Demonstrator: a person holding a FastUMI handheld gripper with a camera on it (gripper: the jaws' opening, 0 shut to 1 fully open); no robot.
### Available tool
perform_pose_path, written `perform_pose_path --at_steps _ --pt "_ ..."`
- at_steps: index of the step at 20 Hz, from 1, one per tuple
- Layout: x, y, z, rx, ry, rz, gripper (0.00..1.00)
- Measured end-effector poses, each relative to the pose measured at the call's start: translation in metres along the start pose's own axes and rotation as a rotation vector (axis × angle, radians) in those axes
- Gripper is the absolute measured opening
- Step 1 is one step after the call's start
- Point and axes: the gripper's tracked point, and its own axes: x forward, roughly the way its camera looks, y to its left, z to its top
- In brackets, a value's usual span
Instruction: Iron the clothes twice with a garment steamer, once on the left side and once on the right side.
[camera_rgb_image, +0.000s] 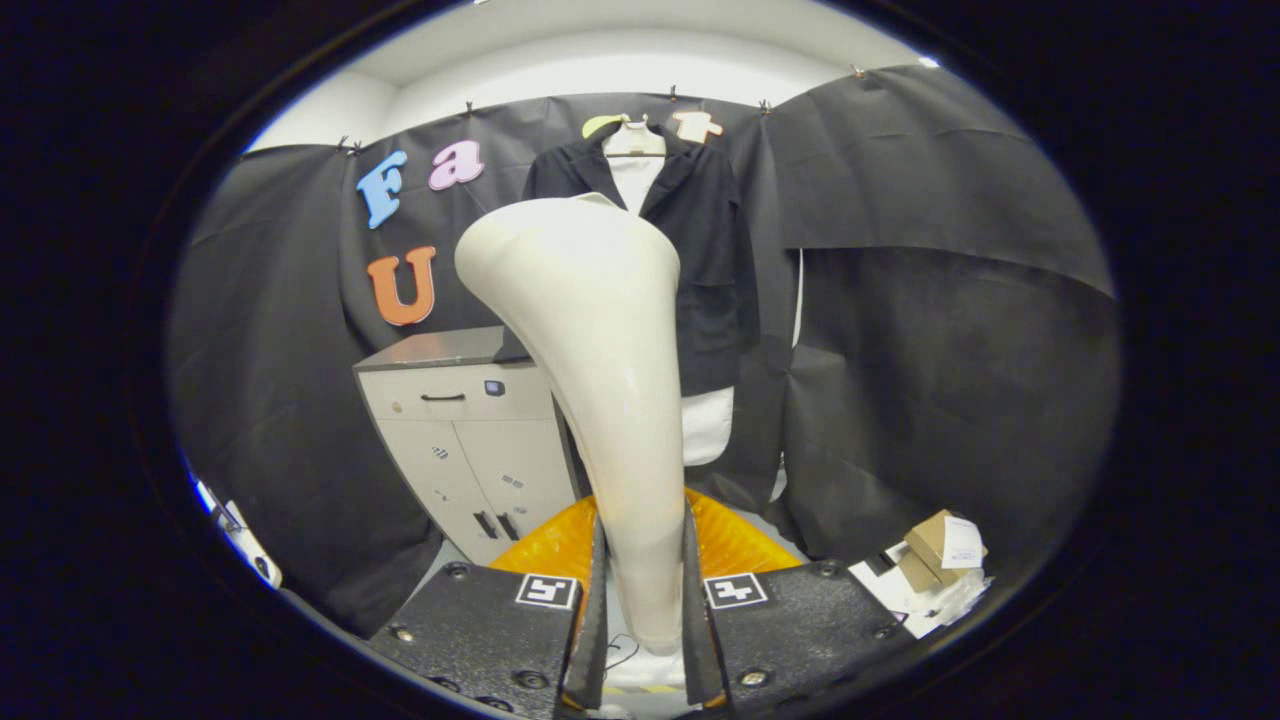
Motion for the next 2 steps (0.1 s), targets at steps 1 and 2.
perform_pose_path --at_steps 1,2 --pt "-0.0006 0.0016 -0.0002 0.004 -0.003 0.003 0.33" --pt "-0.0009 0.0017 0.0009 0.002 -0.002 0.0 0.33"
